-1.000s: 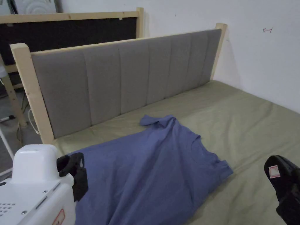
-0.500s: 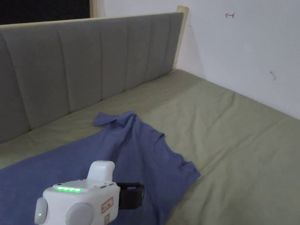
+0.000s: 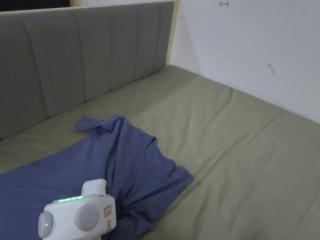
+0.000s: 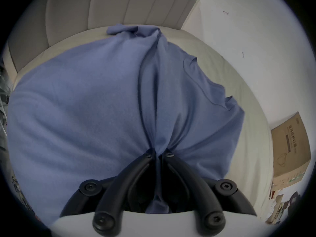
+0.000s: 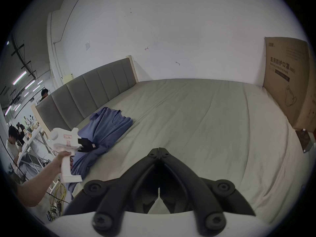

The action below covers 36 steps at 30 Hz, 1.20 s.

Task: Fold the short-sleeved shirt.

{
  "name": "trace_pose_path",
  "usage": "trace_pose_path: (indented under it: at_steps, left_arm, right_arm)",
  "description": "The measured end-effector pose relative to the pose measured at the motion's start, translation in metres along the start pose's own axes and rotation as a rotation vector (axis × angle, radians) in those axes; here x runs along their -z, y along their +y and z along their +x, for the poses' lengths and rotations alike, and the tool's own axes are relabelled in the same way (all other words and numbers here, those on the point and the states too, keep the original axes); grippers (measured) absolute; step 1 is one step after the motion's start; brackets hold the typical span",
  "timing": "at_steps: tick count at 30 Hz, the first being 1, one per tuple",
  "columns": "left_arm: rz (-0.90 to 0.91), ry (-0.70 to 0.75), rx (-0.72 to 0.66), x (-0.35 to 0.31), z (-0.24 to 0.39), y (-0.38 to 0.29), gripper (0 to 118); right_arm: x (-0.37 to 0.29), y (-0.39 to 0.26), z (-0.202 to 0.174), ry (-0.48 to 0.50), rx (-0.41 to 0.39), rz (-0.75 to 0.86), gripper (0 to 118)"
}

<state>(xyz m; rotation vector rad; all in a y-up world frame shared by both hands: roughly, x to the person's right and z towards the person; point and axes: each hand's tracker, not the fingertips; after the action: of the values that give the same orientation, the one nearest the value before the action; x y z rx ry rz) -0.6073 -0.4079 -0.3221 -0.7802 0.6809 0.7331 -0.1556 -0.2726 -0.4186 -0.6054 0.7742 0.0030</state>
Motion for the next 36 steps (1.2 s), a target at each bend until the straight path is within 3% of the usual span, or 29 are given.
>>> trace_pose_path:
  at_steps: [5,8,11,15,19,30,36]
  left_arm:
    - [0.018,0.001,-0.037,-0.012,0.005,0.006,7]
    - [0.041,-0.099,-0.19,-0.031,-0.002,0.012,6]
    - [0.049,-0.193,-0.146,-0.046,0.008,0.014,6]
    - [0.073,-0.19,-0.073,-0.063,0.04,0.02,6]
    - [0.07,-0.405,-0.11,-0.083,0.078,0.018,6]
    - [-0.082,-0.869,0.237,-0.149,0.283,-0.067,6]
    - [-0.311,-1.248,0.447,-0.193,0.331,-0.171,6]
  right_arm:
    - [-0.013,-0.002,0.012,-0.033,0.017,0.005,0]
    - [-0.022,-0.003,0.021,-0.064,0.026,0.009,0]
    - [-0.036,-0.002,0.03,-0.09,0.042,0.027,0]
    - [-0.065,-0.006,0.045,-0.136,0.065,0.06,0]
    - [-0.1,-0.015,0.061,-0.205,0.088,0.088,0]
    - [-0.216,-0.059,0.106,-0.429,0.215,0.193,0]
    - [-0.264,-0.085,0.127,-0.534,0.318,0.23,0]
